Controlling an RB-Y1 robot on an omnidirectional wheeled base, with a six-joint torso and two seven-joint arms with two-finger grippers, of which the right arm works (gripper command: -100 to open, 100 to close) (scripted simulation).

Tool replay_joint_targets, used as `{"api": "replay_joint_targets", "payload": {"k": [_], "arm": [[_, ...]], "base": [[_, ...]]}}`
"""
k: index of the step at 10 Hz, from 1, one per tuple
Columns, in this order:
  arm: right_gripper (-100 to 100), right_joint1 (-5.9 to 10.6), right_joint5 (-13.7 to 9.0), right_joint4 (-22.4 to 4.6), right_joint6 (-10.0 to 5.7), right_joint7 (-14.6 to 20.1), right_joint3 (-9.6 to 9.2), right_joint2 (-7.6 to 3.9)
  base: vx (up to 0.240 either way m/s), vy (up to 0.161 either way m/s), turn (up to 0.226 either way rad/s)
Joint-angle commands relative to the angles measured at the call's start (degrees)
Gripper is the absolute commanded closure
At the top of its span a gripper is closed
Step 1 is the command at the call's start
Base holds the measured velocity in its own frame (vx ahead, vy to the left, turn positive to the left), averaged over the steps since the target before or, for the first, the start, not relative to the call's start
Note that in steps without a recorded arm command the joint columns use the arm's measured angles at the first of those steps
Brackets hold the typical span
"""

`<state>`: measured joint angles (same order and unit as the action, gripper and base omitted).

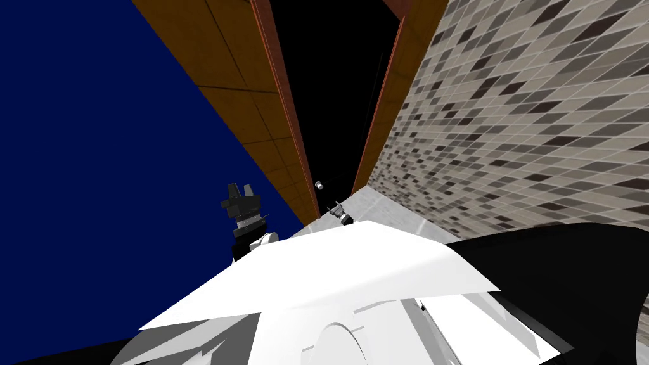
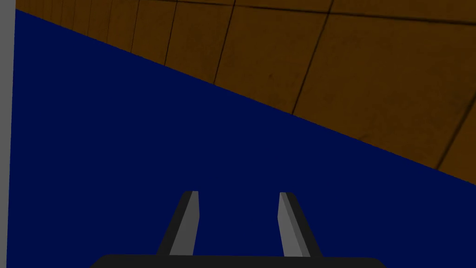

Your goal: Pull the door open

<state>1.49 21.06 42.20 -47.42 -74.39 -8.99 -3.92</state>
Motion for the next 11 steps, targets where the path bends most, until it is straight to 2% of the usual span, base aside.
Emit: {"api": "replay_joint_targets", "payload": {"k": [1,2,3,4,5,6,7,8,11], "arm": [[-100,0.66,-1.6,-1.1,-0.28,-0.8,1.52,-0.56],[-100,0.66,-1.6,-1.1,-0.28,-0.8,1.52,-0.56],[-100,1.62,-3.3,-2.5,-0.52,-1.5,3.17,-1.08],[-100,1.62,-3.3,-1.6,-0.52,-1.5,3.17,-1.08],[-100,1.62,-3.3,-2.5,-0.52,-1.5,3.17,-1.08],[-100,2.59,-5.0,-3.8,-0.76,-2.3,4.85,-1.58],[-100,2.59,-5.0,-3.7,-0.76,-2.3,4.85,-1.58],[-100,3.08,-5.9,-4.5,-0.88,-2.7,5.68,-1.82],[-100,5.49,-10.1,-8.0,-1.49,-4.6,9.82,-2.90]], "base": [[-0.064,0.028,0.323],[-0.042,0.012,0.059],[-0.046,0.024,0.232],[-0.039,0.021,0.162],[-0.014,0.012,-0.004],[-0.019,0.034,0.289],[-0.021,0.022,0.150],[-0.014,0.021,0.124],[0.003,0.036,0.339]]}}
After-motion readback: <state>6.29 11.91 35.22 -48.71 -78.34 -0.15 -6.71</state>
